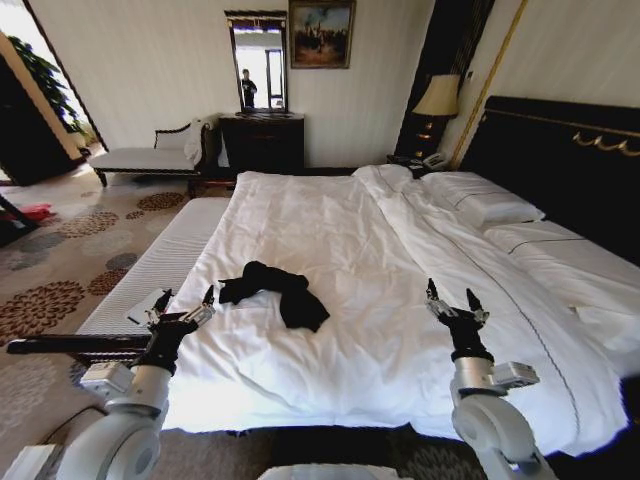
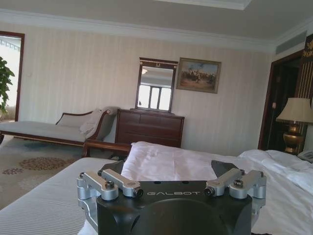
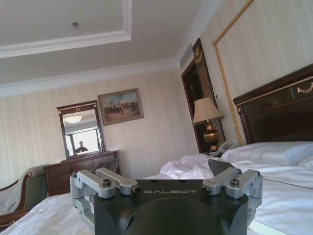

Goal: Fold the clothes on the bed.

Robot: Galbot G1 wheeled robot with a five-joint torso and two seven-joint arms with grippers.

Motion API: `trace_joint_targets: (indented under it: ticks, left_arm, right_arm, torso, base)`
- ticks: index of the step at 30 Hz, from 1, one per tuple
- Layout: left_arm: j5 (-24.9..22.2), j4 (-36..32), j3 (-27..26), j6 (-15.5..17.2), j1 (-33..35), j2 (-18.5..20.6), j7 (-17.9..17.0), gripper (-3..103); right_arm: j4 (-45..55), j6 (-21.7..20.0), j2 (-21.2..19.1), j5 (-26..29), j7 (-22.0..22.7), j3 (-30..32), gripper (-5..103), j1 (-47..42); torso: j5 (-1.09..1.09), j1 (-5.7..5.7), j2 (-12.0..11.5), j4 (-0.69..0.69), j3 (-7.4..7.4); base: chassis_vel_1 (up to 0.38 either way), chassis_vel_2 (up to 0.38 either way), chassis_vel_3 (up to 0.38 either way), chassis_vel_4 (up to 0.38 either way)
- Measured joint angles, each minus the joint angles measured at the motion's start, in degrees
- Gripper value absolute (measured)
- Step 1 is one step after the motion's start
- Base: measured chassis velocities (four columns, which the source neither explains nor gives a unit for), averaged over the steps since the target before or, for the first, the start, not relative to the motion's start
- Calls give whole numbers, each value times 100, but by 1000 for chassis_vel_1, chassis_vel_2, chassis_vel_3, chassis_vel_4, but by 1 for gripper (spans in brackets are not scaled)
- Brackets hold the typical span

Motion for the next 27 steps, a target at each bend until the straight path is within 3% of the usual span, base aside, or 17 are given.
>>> trace_joint_targets:
  ticks: [10,14,17,18,22,23,25,27]
  left_arm:
    - [-126,0,-168,23,-143,126,-122,100]
    - [-220,21,-289,161,-305,269,-291,100]
    - [-600,148,-332,597,-503,388,-736,100]
    - [-600,148,-332,597,-503,388,-736,100]
    - [-1456,150,-338,1376,-768,404,-1319,100]
    - [-1456,150,-338,1376,-768,404,-1319,100]
    - [-1823,91,-397,1389,-938,418,-1275,100]
    - [-1861,73,-413,1346,-973,420,-1224,100]
  right_arm:
    - [37,16,-134,-101,32,-90,100,66]
    - [37,-104,-292,-81,0,-174,100,130]
    - [19,-400,-433,215,-17,-400,100,357]
    - [19,-400,-433,215,-17,-400,100,357]
    - [71,-944,-603,1607,309,-877,100,801]
    - [71,-944,-603,1607,309,-877,100,801]
    - [63,-1481,-687,2531,840,-1243,100,1201]
    - [7,-1656,-712,2824,1041,-1381,100,1372]
  torso:
    - [5,0,-1,-2,0]
    - [2,1,0,-3,0]
    - [-3,0,0,-2,0]
    - [-3,0,0,-2,0]
    - [-3,0,0,0,0]
    - [-3,0,0,0,0]
    - [1,0,0,-2,1]
    - [0,1,0,-2,1]
  base:
    - [23,28,-25,-33]
    - [0,0,0,0]
    - [0,0,0,0]
    - [0,0,0,0]
    - [0,0,0,0]
    - [0,0,0,0]
    - [0,0,0,0]
    - [0,0,0,0]
